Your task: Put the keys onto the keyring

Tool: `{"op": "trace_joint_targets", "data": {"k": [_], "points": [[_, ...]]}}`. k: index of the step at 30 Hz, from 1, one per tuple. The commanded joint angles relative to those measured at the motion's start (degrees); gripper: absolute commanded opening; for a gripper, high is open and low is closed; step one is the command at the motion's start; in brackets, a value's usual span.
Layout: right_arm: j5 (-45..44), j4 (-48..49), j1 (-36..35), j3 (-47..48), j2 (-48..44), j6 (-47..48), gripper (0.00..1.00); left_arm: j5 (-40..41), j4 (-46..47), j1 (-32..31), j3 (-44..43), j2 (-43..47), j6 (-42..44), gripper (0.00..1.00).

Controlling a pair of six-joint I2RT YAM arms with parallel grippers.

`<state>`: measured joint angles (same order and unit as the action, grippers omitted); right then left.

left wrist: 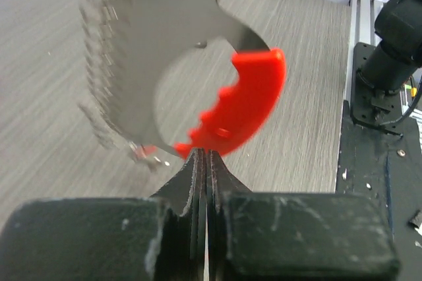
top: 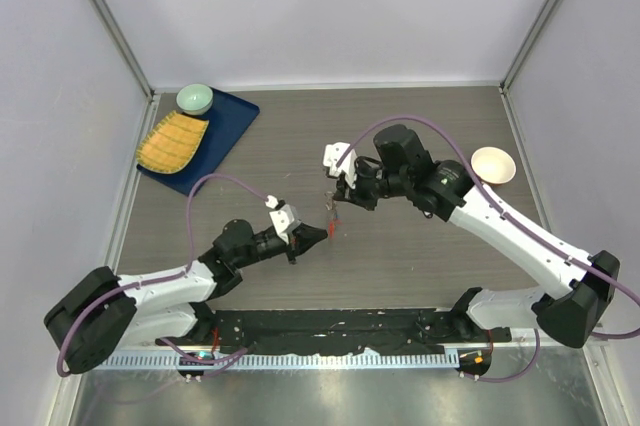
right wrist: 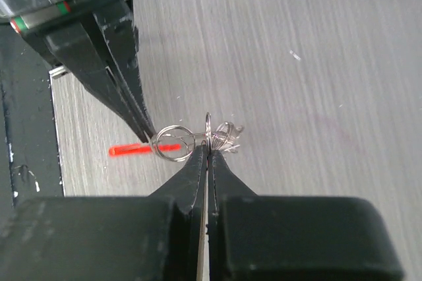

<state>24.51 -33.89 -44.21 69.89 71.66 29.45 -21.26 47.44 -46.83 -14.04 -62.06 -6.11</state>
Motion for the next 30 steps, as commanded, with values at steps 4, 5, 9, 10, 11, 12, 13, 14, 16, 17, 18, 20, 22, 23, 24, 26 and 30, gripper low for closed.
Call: {"op": "trace_joint_targets", "data": {"k": [4, 5, 9, 10, 11, 12, 13, 14, 16, 17, 18, 20, 22, 23, 24, 26, 30], "points": [[-2.4, -5.8, -1.8, 6.1, 1.4, 5.2, 0.01, 4.6, 10.0, -0.2, 3.7, 4.9, -2.9, 0.16], [-2.3, -6.1, -1.9, 6.1, 1.5, 5.4, 0.01, 5.3, 9.3, -0.1, 4.0, 7.1, -2.4, 0.19], [-2.2, -7.2, -2.3, 4.9, 0.9, 7.4, 0.01, 8.6, 3.5, -0.1, 3.8, 13.4, 0.4, 0.37], [-1.9, -7.3, -2.4, 4.6, 0.7, 7.6, 0.01, 8.8, 1.5, 0.0, 3.2, 14.4, 1.3, 0.41], [-1.7, -7.5, -2.6, 4.2, 0.6, 8.0, 0.01, 8.3, -0.3, 0.0, 2.0, 15.3, 3.3, 0.43], [-1.7, -7.8, -2.5, 4.0, 0.6, 8.2, 0.01, 7.6, -3.1, 0.0, 1.5, 15.8, 4.1, 0.44], [-1.7, -7.9, -2.7, 3.8, 0.6, 8.5, 0.01, 7.3, -3.9, 0.0, 1.0, 15.7, 4.8, 0.46], [-1.6, -8.0, -2.8, 3.6, 0.7, 8.6, 0.01, 6.2, -4.3, 0.1, 0.6, 15.7, 5.1, 0.46], [-1.4, -8.5, -3.2, 3.1, 0.9, 8.9, 0.01, 5.3, -2.7, 0.1, 0.8, 14.3, 5.6, 0.47], [-1.1, -8.6, -3.7, 2.8, 1.1, 9.0, 0.01, 4.1, -1.7, 0.1, 0.9, 13.8, 5.6, 0.48], [-1.1, -8.6, -3.9, 2.2, 1.1, 9.0, 0.01, 3.5, -0.1, 0.1, 0.9, 13.3, 5.8, 0.48], [-1.1, -8.6, -4.5, 1.4, 1.2, 8.9, 0.01, 2.5, 1.9, 0.1, 0.4, 12.1, 5.8, 0.49], [-1.4, -8.6, -4.7, 1.0, 1.2, 8.5, 0.01, 1.8, 2.6, 0.1, 0.1, 11.4, 5.8, 0.49], [-1.5, -8.5, -4.9, 0.8, 1.3, 8.3, 0.01, 1.7, 2.7, 0.1, -0.4, 11.1, 5.8, 0.5], [-1.5, -8.5, -5.4, 0.5, 1.3, 8.3, 0.01, 1.0, 3.3, 0.1, -0.5, 11.1, 5.8, 0.5], [-1.3, -8.6, -5.7, 0.4, 1.3, 8.2, 0.01, 0.1, 4.4, 0.1, -1.1, 11.1, 5.8, 0.5], [-1.1, -8.2, -6.2, 0.2, 1.7, 8.1, 0.01, -3.3, 5.0, 0.0, -2.4, 10.5, 5.8, 0.49]]}}
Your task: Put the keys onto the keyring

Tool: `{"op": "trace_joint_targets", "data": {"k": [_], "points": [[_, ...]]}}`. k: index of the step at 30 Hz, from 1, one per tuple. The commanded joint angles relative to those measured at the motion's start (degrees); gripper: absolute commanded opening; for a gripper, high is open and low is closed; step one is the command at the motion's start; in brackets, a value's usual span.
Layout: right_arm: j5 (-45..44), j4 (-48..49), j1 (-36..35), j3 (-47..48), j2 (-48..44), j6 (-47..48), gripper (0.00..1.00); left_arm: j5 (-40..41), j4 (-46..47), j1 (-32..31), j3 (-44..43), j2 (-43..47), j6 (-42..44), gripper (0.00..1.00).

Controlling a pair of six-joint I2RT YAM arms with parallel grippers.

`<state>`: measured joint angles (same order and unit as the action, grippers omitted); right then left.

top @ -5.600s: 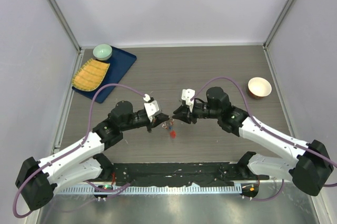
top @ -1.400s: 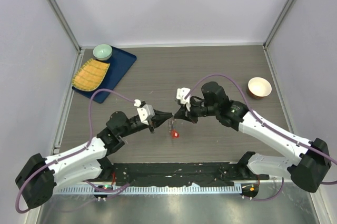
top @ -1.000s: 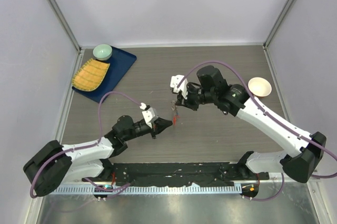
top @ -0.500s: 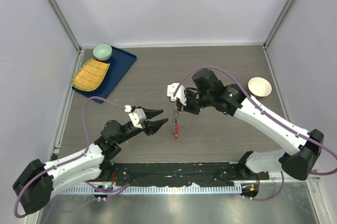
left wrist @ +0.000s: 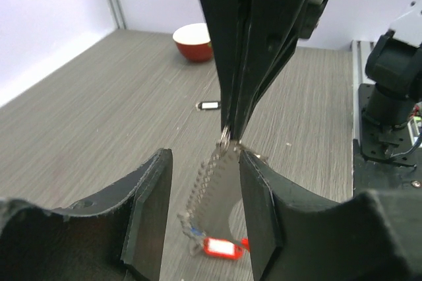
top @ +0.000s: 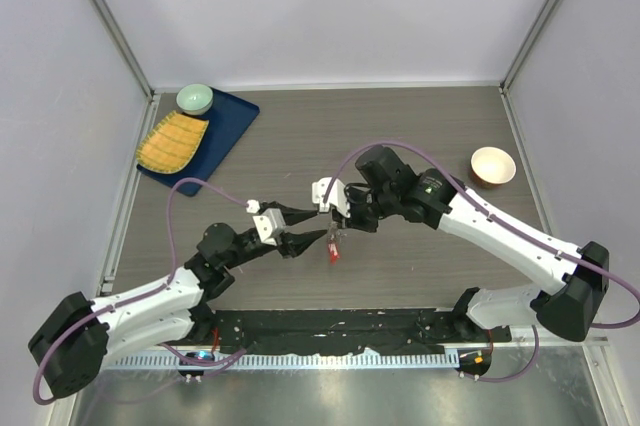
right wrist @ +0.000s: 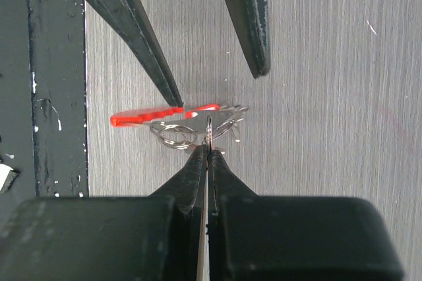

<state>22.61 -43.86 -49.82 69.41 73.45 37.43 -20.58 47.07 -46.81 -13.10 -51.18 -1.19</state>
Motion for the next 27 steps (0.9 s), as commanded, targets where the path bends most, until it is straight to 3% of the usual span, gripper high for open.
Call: {"op": "trace_joint_targets", "data": {"k": [1, 9, 19, 27], "points": [[0.9, 1.8, -0.7, 0.6, 0.0, 0.1, 0.01, -5.0, 5.4, 0.0, -3.7, -0.7, 0.9, 0.48], [1.3, 2.7, -1.4, 0.6, 0.2, 0.1, 0.01, -6.8, 4.3, 0.0, -4.9, -3.4, 0.8, 0.41], [1.6, 3.1, -2.0, 0.4, 0.2, 0.1, 0.01, -6.9, 3.5, 0.0, -6.1, -5.1, 0.4, 0.26], [1.6, 3.5, -2.1, 0.5, 0.2, 0.1, 0.01, -7.3, -0.3, 0.0, -7.1, -5.5, 0.7, 0.22]]}}
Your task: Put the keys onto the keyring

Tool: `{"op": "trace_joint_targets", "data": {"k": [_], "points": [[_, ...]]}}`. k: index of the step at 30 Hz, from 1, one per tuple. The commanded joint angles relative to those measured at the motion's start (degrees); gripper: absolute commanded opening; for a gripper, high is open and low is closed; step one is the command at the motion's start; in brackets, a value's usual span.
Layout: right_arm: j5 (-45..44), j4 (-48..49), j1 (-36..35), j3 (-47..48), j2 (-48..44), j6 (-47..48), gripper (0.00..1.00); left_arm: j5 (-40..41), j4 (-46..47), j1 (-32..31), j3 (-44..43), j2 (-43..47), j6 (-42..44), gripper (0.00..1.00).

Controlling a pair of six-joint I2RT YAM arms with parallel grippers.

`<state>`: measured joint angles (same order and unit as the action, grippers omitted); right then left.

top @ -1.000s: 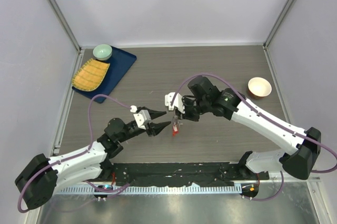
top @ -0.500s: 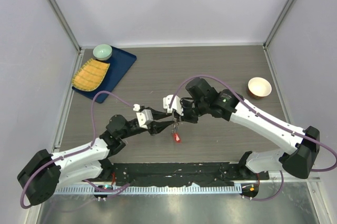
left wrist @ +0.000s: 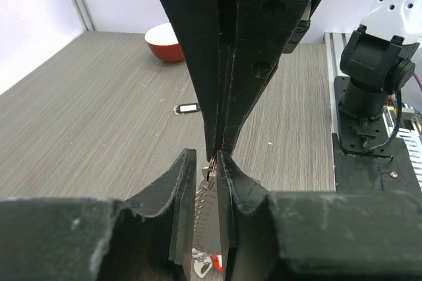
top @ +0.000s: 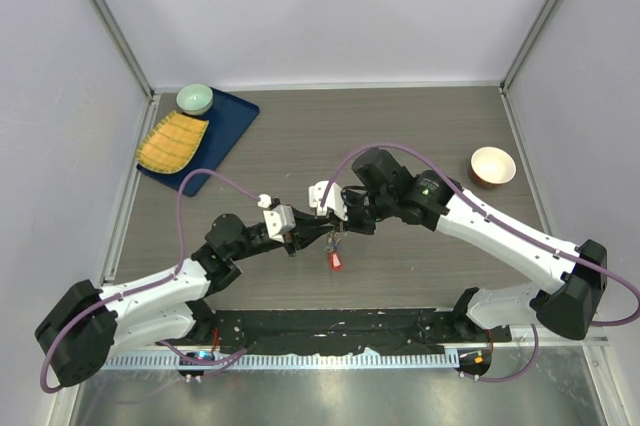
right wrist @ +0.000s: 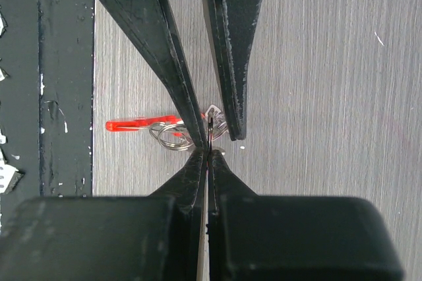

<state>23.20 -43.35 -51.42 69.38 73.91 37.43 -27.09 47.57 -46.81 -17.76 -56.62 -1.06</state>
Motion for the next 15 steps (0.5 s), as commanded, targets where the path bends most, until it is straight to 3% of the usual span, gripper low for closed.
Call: {"op": "trace_joint_targets", "data": {"k": [1, 8, 12, 15], "points": [[1.1, 3.0, -0.5, 0.6, -0.3, 0.1, 0.01, -1.0, -1.7, 0.0, -2.6, 0.0, 0.5, 0.21], [1.5, 3.4, -0.5, 0.5, -0.4, 0.1, 0.01, -1.7, -4.9, 0.0, -3.9, -0.2, 0.6, 0.13], [1.6, 3.5, -0.7, 0.5, -0.3, 0.1, 0.01, -2.0, -4.8, 0.0, -3.9, 0.2, 0.7, 0.0], [1.2, 3.7, -0.7, 0.3, -0.2, -0.3, 0.02, -1.7, -4.9, 0.0, -3.9, 0.5, 0.6, 0.0]]}}
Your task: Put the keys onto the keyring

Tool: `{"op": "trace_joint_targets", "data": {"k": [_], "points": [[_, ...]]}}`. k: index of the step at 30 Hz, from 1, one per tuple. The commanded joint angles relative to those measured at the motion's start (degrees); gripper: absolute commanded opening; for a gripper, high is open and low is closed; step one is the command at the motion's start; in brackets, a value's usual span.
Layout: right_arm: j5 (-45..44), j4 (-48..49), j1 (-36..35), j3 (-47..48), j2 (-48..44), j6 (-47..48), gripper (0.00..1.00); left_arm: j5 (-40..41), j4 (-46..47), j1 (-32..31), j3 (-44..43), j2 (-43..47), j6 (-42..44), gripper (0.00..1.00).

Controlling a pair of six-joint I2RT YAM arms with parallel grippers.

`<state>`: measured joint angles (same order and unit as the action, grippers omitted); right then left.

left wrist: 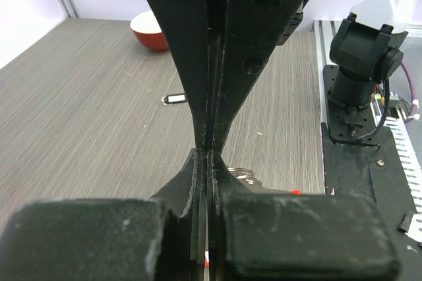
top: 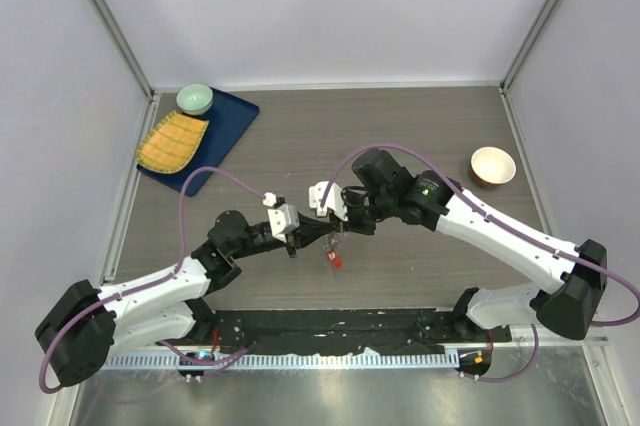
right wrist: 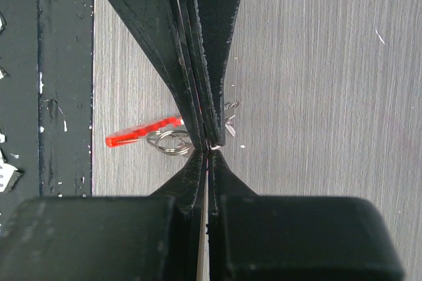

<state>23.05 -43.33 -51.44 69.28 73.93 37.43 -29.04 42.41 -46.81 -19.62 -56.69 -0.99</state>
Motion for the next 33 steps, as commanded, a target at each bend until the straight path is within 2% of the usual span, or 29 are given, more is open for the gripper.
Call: {"op": "trace_joint_targets", "data": {"k": [1, 2, 5, 9, 13, 20, 27, 33], "points": [[1.2, 3.8, -0.7, 0.2, -0.3, -0.7, 0.04, 0.7, 0.3, 0.0, -1.9, 0.6, 0.6, 0.0], [0.7, 4.1, -0.7, -0.1, -0.5, -1.1, 0.14, 1.2, 0.3, 0.0, -1.7, 0.8, 0.6, 0.0], [-2.6, 6.9, -0.7, -1.4, -1.8, -4.3, 0.28, 4.9, 1.5, 0.0, -0.5, 1.7, 0.2, 0.0], [-7.5, 12.3, -0.7, -5.1, -5.1, -9.8, 0.37, 9.3, 8.9, 0.0, 4.0, 2.4, -0.7, 0.0], [-12.9, 21.8, -0.7, -12.5, -10.9, -17.5, 0.38, 10.5, 18.1, 0.0, 7.3, 0.9, -1.4, 0.0], [-7.6, 32.2, 0.0, -22.4, -16.8, -21.0, 0.37, 8.1, 26.0, 0.0, 8.1, -2.0, -2.6, 0.0], [3.9, 34.9, 6.4, -22.6, -15.8, -20.3, 0.34, 4.3, 27.5, 0.0, 6.0, -1.9, -2.4, 0.0], [9.8, 33.3, 10.3, -20.9, -17.2, -19.8, 0.34, 0.6, 28.3, 0.0, 3.2, -4.8, -0.8, 0.0]]}}
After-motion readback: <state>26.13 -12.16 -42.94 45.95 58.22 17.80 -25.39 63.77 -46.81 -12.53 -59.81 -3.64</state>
